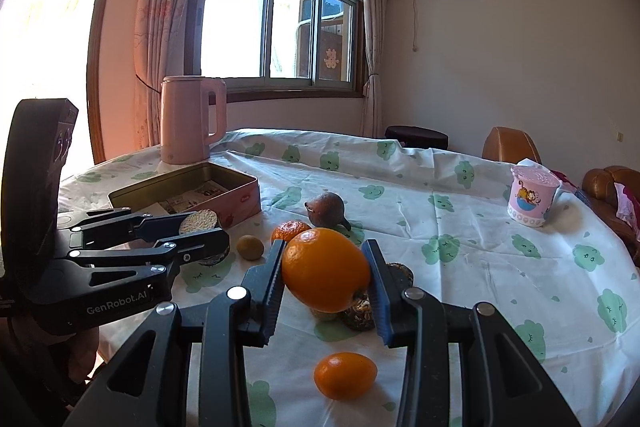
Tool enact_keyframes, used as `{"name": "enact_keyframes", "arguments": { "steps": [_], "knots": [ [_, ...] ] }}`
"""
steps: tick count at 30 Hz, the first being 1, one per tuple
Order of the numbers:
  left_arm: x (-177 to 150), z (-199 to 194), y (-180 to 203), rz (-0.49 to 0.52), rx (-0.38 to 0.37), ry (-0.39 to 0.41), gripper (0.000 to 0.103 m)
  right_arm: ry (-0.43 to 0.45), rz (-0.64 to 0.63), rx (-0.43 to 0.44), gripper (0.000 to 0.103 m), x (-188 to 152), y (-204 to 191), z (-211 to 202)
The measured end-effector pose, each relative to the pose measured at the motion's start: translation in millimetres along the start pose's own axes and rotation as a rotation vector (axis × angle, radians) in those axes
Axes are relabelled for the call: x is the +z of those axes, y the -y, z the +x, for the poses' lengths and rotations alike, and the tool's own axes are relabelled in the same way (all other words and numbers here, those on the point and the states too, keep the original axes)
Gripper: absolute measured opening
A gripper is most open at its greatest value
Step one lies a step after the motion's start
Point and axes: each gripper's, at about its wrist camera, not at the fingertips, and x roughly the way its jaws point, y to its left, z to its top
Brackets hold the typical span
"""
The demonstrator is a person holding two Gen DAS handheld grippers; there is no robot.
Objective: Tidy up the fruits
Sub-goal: 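Lift and carry the biscuit tin with left while right carries the orange toward the metal box, then lower the biscuit tin into the metal box with left while right lowers the orange there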
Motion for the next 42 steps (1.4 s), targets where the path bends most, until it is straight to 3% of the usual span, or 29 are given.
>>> {"name": "enact_keyframes", "arguments": {
  "steps": [42],
  "knots": [
    [13.5,-10.7,-80.9,-0.105,0.16,0.02,0.035,0.05,-0.142,0.132,0.04,63.8,-68.8,46.4]
  ]
}}
